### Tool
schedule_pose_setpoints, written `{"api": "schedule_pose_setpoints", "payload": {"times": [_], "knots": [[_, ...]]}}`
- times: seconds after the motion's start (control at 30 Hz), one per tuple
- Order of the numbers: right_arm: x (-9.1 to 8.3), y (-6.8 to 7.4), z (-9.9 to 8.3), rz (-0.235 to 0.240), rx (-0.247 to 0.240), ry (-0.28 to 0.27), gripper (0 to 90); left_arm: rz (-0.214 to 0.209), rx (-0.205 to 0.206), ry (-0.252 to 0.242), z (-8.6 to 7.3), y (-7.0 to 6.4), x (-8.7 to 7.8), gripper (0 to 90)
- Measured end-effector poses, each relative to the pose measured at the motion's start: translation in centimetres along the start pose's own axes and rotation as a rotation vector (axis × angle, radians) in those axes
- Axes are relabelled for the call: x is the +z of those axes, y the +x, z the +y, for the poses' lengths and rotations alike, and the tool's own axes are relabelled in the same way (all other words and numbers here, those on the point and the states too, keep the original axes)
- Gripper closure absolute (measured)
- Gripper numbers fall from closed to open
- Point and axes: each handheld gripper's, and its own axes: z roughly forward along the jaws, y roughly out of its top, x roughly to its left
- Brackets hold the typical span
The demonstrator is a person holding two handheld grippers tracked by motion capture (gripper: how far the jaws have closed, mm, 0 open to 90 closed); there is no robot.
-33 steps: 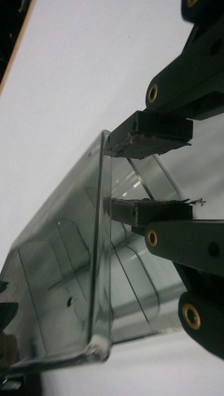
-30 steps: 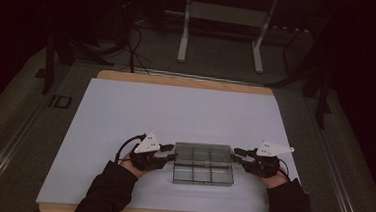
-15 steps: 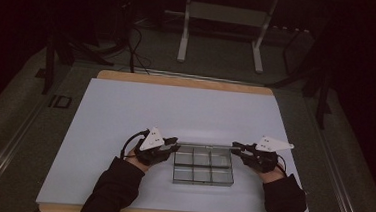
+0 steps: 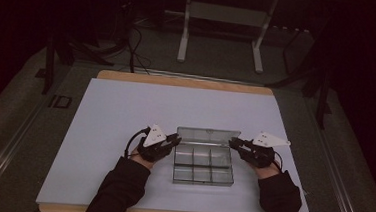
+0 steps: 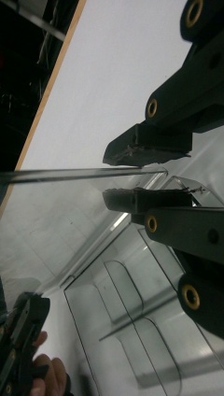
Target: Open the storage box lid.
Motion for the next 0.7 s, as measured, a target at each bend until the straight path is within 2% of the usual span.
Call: {"api": "schedule_pose_setpoints", "payload": {"times": [0.27,0.47,0.57,0.7], "knots": [[0.8,0.1,0.1,-0.05,0.025,-0.001,76.2,0.025,-0.041,-0.016,-0.1,0.1,0.4,79.8],[1.4,0.0,0.0,-0.09,0.04,0.024,78.0,0.053,-0.077,-0.008,-0.2,0.3,1.0,79.7],[1.6,-0.1,-0.1,-0.096,0.051,0.028,78.9,0.063,-0.084,-0.004,-0.2,0.4,1.1,79.7],[1.9,-0.3,-0.3,-0.105,0.071,0.043,79.3,0.062,-0.117,0.002,-0.2,0.6,1.5,78.9]]}}
